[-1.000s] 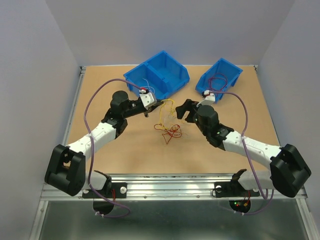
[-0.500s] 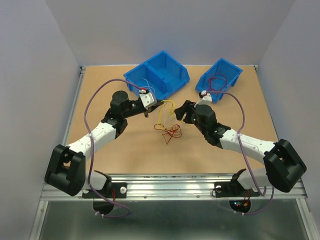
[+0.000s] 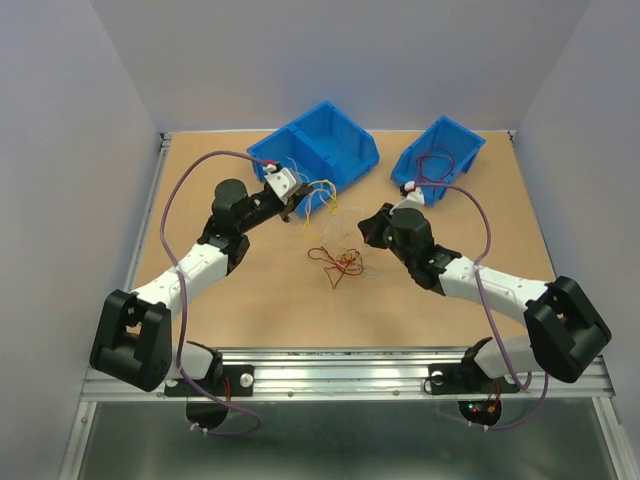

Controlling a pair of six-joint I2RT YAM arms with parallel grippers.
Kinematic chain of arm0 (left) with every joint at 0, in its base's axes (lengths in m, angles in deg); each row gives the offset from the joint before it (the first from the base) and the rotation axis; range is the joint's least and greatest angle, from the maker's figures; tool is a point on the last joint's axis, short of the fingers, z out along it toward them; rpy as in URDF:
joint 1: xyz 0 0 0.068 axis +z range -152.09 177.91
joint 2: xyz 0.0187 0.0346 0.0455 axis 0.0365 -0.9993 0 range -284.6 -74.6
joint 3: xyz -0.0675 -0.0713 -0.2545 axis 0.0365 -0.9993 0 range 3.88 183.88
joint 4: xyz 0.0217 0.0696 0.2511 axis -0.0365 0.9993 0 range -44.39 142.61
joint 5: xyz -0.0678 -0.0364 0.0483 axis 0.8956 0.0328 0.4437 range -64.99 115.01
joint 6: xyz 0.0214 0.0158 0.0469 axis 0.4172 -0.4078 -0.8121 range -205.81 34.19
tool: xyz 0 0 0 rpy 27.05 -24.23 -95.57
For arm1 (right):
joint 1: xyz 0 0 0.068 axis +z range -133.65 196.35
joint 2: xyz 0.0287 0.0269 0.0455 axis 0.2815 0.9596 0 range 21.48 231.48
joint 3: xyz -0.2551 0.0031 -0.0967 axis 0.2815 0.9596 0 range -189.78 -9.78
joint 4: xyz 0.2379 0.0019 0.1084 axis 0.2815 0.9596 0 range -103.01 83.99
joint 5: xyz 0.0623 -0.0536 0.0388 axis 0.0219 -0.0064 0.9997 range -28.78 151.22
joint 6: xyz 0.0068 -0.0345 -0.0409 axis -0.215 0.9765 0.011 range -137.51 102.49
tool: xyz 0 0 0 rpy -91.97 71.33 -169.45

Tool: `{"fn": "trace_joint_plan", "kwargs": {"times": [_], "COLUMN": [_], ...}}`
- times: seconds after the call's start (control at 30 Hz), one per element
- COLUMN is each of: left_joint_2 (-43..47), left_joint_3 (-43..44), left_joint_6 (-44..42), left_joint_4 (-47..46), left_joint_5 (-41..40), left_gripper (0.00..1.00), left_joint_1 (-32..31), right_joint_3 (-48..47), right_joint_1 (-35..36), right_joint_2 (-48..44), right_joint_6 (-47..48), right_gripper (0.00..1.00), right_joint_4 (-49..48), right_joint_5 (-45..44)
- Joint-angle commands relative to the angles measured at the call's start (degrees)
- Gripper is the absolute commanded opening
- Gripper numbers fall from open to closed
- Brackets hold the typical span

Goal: Untangle the cables

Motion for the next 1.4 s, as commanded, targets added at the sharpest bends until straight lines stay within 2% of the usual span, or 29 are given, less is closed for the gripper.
{"fn": "trace_joint_plan", "kwargs": {"times": [0.0,0.07,0.1,0.13,0.23,0.3,0.4,0.7,0.9,0.97,1.03,1.13,1.3,1.37], "left_joint_2": [1.5,0.6,0.3,0.1,0.0,0.1,0.0,-1.1,-1.6,-1.5,-1.3,-1.9,-3.0,-3.3], "left_joint_3": [0.6,1.3,1.4,1.7,1.8,1.8,1.9,2.9,3.5,3.5,3.6,4.2,4.0,4.0], "left_joint_6": [3.7,4.6,4.6,4.4,3.9,3.8,3.8,3.4,3.0,3.0,3.3,7.3,15.8,18.2], "left_joint_4": [-5.4,-5.4,-4.9,-4.7,-4.4,-4.3,-4.1,-2.9,-2.1,-2.0,-2.0,-3.0,-6.9,-7.5], "left_joint_5": [-2.5,-0.2,1.3,2.1,4.8,5.2,6.3,13.1,14.2,14.2,13.2,5.2,-4.5,-5.6], "left_gripper": [0.0,0.0,0.0,0.0,0.0,0.0,0.0,0.0,0.0,0.0,0.0,0.0,0.0,0.0], "left_joint_1": [1.9,2.7,2.9,2.9,2.9,2.9,3.0,2.9,2.9,2.9,3.0,5.0,11.5,12.2], "right_joint_3": [-2.5,-2.4,-2.4,-2.1,-1.4,-1.1,-1.1,-5.1,-7.0,-6.7,-6.5,-6.3,-2.7,-1.4], "right_joint_1": [-0.8,-0.9,-0.9,-1.0,-0.9,-0.9,-1.0,-1.0,-0.9,-1.0,-0.9,-1.0,-0.9,-0.9], "right_joint_2": [-3.2,-3.9,-4.1,-4.3,-5.0,-5.7,-5.8,0.1,3.2,2.5,1.4,-0.5,-7.7,-10.9], "right_joint_6": [-0.3,0.4,1.8,2.4,5.2,6.4,9.8,14.4,14.5,14.3,13.8,9.3,5.5,5.0], "right_gripper": [0.01,0.2,0.41,0.52,0.76,0.8,0.8,0.73,0.55,0.26,0.03,0.01,0.0,0.01], "right_joint_4": [-0.6,-0.6,-0.7,-1.4,-3.0,-3.6,-4.7,-5.6,-5.1,-5.1,-4.3,1.2,1.9,2.3], "right_joint_5": [-1.6,-1.3,-0.8,-0.6,-0.2,-0.9,0.2,3.1,4.6,4.4,0.7,-10.8,-22.1,-24.8]}}
